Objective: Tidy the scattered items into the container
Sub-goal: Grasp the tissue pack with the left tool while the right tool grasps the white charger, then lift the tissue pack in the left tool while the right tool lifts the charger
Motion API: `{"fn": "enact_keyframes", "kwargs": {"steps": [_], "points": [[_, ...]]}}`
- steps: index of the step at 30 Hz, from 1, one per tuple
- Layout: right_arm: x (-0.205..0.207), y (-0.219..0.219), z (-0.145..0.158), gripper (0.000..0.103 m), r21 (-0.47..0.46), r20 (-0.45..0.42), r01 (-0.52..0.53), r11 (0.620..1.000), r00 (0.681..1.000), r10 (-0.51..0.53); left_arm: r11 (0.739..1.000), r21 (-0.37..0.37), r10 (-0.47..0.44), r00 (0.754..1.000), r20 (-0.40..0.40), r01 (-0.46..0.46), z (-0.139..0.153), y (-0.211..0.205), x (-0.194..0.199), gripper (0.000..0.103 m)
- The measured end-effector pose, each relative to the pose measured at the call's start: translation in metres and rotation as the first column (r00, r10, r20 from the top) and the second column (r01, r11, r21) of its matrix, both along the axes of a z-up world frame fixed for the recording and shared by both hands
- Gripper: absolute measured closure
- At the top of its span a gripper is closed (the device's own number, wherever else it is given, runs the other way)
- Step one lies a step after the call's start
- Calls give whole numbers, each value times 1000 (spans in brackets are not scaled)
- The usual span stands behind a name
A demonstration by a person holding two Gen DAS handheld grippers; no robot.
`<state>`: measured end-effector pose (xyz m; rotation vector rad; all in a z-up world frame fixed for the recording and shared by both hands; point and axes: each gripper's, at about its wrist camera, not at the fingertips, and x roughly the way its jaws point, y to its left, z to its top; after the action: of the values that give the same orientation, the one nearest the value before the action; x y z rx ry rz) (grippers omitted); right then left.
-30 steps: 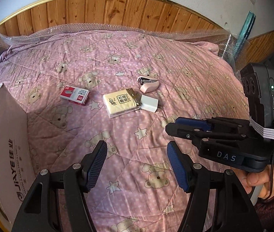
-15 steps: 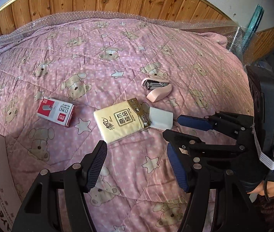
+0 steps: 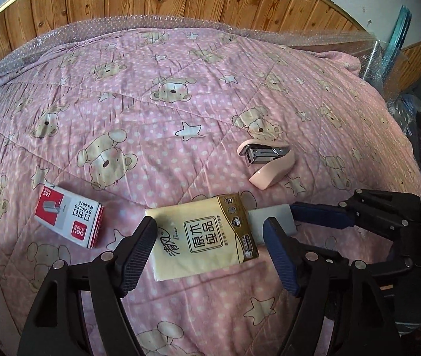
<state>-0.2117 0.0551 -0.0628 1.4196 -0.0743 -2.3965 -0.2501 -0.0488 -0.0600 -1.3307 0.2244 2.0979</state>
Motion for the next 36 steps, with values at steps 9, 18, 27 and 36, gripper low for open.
{"fn": "enact_keyframes", "kwargs": {"steps": [9,18,27,36], "points": [[3,-10,-2,53,101,-61,-27,995,998,33,999,-37,17,999,-28,-18,0,-8,7,38],[-3,-4,-16,65,49,-17,-9,999,1000,10,997,-78,8,998,-56,-13,-7,-1,11,25],[5,-18,-2,66,9,6,-41,999,999,41,998,-61,-13,997,-79,8,14,-15,29,66],[13,-17,-10,67,65,91,-6,998,996,0,999,-9,53,998,19,-53,13,-37,29,46]]}}
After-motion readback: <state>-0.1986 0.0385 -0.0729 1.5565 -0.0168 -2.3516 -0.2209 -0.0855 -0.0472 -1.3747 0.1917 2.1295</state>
